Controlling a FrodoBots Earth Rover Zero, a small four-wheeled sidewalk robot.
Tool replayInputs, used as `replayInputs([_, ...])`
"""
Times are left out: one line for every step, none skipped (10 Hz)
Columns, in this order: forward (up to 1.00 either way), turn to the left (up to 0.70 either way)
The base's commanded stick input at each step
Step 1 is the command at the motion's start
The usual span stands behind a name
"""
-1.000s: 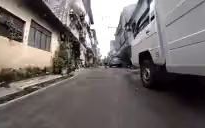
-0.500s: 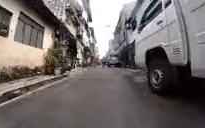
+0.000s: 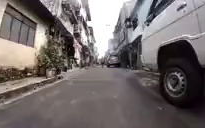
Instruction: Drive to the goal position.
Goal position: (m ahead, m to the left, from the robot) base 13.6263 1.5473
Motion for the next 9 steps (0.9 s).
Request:
replayInputs([1.00, 0.00])
replayInputs([1.00, 0.00])
replayInputs([1.00, 0.00])
replayInputs([1.00, 0.00])
replayInputs([1.00, 0.00])
replayInputs([1.00, 0.00])
replayInputs([1.00, 0.00])
replayInputs([1.00, 0.00])
replayInputs([1.00, 0.00])
